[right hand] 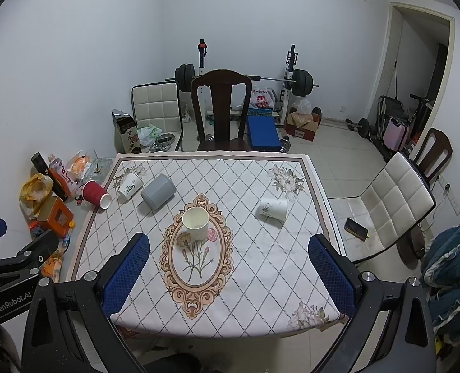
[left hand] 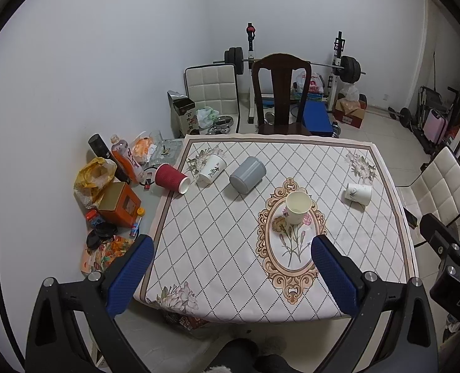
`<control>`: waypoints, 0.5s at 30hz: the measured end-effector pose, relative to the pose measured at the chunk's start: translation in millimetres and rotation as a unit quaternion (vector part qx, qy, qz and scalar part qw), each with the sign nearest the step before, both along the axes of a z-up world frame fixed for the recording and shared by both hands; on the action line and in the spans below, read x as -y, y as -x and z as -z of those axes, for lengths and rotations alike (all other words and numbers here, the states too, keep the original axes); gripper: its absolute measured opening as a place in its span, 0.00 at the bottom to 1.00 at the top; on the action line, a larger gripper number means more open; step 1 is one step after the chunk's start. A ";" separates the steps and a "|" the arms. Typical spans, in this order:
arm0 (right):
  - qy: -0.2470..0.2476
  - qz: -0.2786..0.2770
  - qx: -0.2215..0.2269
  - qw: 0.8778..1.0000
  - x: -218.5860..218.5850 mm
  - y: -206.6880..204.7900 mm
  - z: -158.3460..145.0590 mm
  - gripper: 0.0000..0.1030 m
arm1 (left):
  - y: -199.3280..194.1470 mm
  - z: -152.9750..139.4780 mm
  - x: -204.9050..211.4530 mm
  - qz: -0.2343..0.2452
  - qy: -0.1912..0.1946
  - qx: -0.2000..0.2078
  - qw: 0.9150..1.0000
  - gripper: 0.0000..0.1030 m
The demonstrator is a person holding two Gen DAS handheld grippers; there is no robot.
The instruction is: Flip cup upright
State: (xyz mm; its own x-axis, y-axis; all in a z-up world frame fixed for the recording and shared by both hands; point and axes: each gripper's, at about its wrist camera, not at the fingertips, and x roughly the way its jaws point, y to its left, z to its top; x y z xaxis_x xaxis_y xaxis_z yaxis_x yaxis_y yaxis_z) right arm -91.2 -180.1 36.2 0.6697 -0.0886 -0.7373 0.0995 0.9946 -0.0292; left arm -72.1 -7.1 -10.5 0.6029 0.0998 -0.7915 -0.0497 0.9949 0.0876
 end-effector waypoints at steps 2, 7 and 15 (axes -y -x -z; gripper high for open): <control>0.000 0.000 0.000 1.000 0.3 0.0 0.1 1.00 | -1.4 -0.2 -0.2 0.000 0.000 0.000 1.000 1.00; -0.001 0.000 0.000 1.000 0.8 -0.9 0.1 1.00 | -0.1 0.2 -0.1 0.001 0.000 0.000 1.000 1.00; -0.001 0.001 0.000 1.000 0.4 -1.7 0.7 1.00 | -5.0 -4.3 -0.1 0.004 0.002 0.003 1.000 1.00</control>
